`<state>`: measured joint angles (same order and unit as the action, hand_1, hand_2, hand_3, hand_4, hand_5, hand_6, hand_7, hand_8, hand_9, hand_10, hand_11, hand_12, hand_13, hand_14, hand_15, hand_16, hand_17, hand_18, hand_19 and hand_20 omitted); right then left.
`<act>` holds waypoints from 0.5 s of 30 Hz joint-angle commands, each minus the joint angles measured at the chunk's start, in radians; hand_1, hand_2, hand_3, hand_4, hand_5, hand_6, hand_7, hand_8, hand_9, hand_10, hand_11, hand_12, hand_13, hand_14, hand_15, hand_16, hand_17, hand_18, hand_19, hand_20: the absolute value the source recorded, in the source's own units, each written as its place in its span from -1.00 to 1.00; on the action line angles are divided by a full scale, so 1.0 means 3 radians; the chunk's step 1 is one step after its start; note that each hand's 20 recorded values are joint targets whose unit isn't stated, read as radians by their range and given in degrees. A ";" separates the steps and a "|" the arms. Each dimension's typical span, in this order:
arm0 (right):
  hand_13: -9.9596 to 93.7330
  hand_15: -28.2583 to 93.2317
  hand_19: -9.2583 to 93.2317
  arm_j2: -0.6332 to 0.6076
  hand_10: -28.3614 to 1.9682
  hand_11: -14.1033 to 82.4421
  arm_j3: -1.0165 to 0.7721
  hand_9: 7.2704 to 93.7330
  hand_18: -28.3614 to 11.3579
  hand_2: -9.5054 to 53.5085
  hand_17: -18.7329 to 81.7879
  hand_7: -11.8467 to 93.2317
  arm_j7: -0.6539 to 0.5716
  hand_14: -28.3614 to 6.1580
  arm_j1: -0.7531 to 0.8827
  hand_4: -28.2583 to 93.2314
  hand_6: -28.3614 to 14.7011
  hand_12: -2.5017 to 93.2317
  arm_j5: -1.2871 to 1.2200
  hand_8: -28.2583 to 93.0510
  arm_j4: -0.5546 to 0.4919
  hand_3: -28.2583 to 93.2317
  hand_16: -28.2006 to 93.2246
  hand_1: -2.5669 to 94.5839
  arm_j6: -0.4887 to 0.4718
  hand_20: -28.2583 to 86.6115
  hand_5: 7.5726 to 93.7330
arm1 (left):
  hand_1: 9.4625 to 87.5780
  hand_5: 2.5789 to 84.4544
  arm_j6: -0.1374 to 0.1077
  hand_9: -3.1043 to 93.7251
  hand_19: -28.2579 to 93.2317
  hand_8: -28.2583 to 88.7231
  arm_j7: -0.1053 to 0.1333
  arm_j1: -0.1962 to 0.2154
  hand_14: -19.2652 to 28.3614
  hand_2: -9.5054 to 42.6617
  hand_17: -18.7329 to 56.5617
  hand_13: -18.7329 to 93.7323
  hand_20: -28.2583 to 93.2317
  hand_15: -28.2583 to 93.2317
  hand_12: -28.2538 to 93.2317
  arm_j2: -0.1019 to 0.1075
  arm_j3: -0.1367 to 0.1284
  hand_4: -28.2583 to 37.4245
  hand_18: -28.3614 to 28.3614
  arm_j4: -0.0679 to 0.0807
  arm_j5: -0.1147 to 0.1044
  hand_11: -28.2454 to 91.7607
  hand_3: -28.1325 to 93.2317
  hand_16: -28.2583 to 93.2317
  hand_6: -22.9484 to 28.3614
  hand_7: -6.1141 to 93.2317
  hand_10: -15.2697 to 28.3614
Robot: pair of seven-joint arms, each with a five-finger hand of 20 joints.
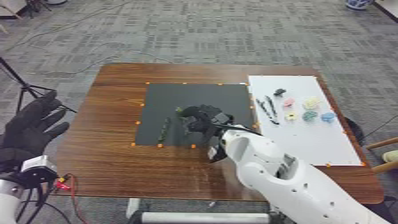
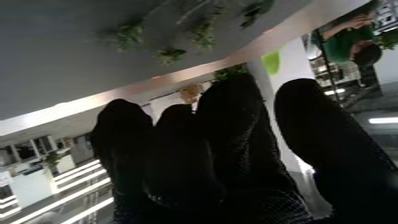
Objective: Arrange flowers
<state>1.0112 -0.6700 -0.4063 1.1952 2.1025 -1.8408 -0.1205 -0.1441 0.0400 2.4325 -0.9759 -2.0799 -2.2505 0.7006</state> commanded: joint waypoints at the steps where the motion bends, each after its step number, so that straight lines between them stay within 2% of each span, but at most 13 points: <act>1: 0.79 0.81 1.00 0.0035 0.14 0.56 0.0037 0.74 -0.76 -0.21 0.42 -0.54 -0.0078 0.19 -0.0006 -0.69 0.27 -0.21 0.0083 -0.71 0.0190 0.96 0.08 -0.56 -0.0195 0.76 -0.22 | -0.65 -0.61 0.0022 -0.66 0.07 -0.69 -0.0023 0.0017 0.27 -0.82 -0.84 -0.60 -0.34 0.12 -0.20 -0.0013 -0.0012 -1.00 0.63 -0.0010 0.0016 -0.24 0.57 -0.61 -0.05 -0.46 0.07; 10: 0.78 0.81 1.00 -0.0133 0.13 0.56 0.0247 0.74 -0.77 -0.21 0.41 -0.53 -0.0016 0.19 -0.0094 -0.69 0.29 -0.21 0.0068 -0.72 0.0216 0.96 0.07 -0.56 -0.0267 0.76 -0.20 | -0.65 -0.61 0.0018 -0.66 0.07 -0.69 -0.0006 0.0020 0.27 -0.82 -0.84 -0.60 -0.34 0.12 -0.20 -0.0041 -0.0013 -1.00 0.63 -0.0016 0.0019 -0.24 0.57 -0.61 -0.05 -0.46 0.08; 15: 0.78 0.81 1.00 -0.0343 0.13 0.56 0.0351 0.74 -0.77 -0.21 0.41 -0.53 0.0169 0.18 -0.0135 -0.69 0.30 -0.21 0.0080 -0.72 0.0163 0.96 0.07 -0.56 -0.0224 0.76 -0.20 | -0.65 -0.61 -0.0002 -0.66 0.07 -0.69 0.0006 0.0024 0.27 -0.82 -0.84 -0.60 -0.34 0.12 -0.20 -0.0033 -0.0018 -1.00 0.63 -0.0023 0.0019 -0.24 0.57 -0.60 -0.05 -0.46 0.07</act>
<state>0.9880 -0.6072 -0.4157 1.1618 2.1104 -1.7769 -0.1811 -0.1441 0.0405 2.4321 -0.9767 -2.0804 -2.2506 0.7015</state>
